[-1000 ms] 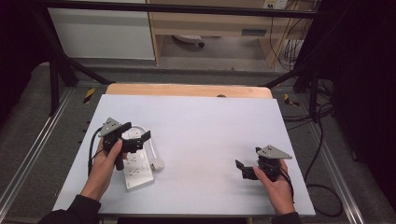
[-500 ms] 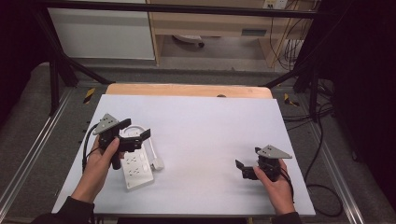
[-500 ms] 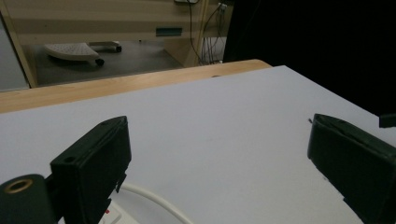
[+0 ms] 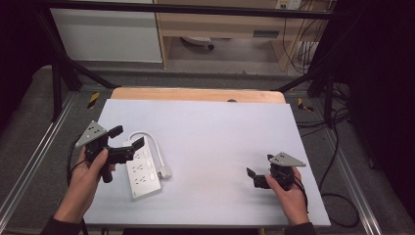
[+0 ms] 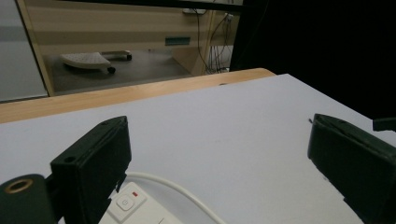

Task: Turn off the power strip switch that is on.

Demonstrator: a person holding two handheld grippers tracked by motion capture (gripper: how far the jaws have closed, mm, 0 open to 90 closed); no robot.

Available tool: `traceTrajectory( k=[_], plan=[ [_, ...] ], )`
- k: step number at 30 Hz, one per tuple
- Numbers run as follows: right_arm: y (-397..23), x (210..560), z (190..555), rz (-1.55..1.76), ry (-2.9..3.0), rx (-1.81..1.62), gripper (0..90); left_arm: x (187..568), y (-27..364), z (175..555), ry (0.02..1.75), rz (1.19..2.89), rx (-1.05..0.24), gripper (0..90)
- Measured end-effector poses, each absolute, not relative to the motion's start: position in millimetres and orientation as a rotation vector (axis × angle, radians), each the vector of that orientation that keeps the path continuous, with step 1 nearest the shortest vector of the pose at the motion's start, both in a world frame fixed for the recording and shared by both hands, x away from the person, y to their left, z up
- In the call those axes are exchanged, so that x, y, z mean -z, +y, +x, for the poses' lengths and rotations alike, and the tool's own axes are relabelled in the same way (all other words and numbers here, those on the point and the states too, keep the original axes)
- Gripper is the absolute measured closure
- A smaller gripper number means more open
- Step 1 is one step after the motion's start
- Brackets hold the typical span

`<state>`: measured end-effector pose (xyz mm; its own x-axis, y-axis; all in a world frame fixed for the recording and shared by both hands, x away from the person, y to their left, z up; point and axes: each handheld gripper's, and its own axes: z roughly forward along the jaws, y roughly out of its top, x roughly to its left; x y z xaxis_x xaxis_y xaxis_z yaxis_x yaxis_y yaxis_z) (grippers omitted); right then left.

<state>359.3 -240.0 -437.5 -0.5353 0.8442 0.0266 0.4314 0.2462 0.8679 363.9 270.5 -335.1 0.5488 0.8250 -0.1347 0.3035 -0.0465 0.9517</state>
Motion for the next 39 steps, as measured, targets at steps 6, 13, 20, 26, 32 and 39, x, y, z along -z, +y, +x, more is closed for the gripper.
traceTrajectory(
  k=[6,13,20,26,32,39],
  plan=[
    [-241,438,359,1.163,2.074,-1.219,4.0,334,286,354,0.986,1.592,-0.571,6.0],
    [-240,438,359,1.163,2.073,-1.216,4.0,342,302,344,1.017,1.568,-0.566,6.0],
    [-241,438,359,1.167,2.07,-1.216,4.0,351,310,335,1.035,1.547,-0.567,5.9],
    [-241,438,359,1.164,2.071,-1.215,3.9,360,313,330,1.044,1.545,-0.562,5.9],
    [-241,438,359,1.17,2.068,-1.218,3.9,370,315,325,1.05,1.561,-0.559,6.0],
    [-241,438,359,1.17,2.067,-1.219,3.9,380,315,319,1.05,1.573,-0.554,6.0]
  ],
)
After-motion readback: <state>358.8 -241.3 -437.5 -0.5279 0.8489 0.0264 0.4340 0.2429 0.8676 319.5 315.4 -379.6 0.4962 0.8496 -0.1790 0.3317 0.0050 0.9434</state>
